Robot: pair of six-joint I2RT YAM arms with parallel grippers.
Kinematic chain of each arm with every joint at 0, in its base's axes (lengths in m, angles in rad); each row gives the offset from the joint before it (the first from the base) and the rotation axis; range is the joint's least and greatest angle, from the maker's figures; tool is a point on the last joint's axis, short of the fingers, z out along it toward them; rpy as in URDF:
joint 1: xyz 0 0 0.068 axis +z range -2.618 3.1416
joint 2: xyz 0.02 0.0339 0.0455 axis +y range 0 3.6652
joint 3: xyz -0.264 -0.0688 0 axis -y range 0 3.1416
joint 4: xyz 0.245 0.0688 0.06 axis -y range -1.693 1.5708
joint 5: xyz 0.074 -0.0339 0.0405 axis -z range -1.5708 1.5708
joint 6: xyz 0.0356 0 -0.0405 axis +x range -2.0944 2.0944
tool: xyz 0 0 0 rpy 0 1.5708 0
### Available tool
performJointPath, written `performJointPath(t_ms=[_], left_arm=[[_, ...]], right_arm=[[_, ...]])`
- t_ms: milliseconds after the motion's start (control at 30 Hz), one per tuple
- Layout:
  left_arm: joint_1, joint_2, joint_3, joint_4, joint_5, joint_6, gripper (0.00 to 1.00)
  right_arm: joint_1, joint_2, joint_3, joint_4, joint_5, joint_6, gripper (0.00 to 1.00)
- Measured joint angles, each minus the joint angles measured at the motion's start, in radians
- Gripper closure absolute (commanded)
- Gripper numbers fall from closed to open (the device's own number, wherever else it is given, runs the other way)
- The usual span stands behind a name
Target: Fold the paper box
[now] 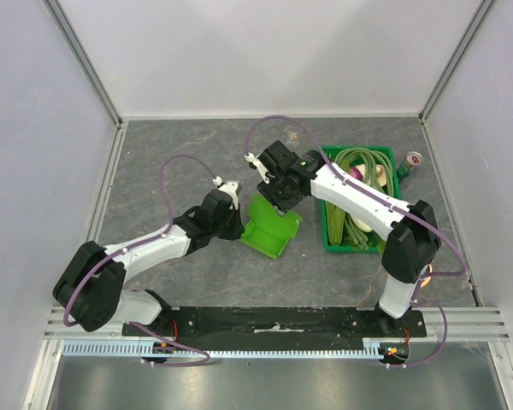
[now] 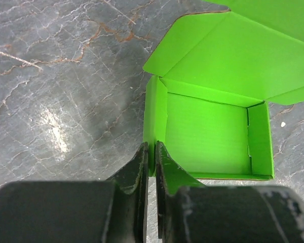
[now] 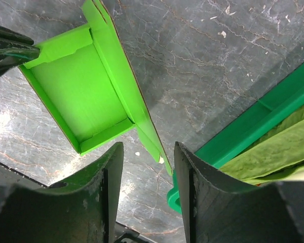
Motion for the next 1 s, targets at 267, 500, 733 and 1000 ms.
performJointPath(t_ms=[267,500,733,1000], left_arm=[[-0.002,0.0,-0.012,0.002,0.005,-0.037,0.56],[-0.002,-0.018,-0.005,-0.037,0.032,-0.068,0.43],[0.093,-0.037,0.034,-0.074,0.093,-0.086,0.53],[0.155,0.032,0.0,0.003,0.224,-0.089,0.5]], right_arm=[[0.0,-0.043,-0.128,0.066,0.017,-0.015,0.41],[0.0,-0.223,-0.242,0.134,0.13,0.159,0.27],[0.001,-0.467,-0.445,0.169,0.194,0.343,0.3],[0.176,-0.747,-0.852,0.38,0.113,0.63,0.33]])
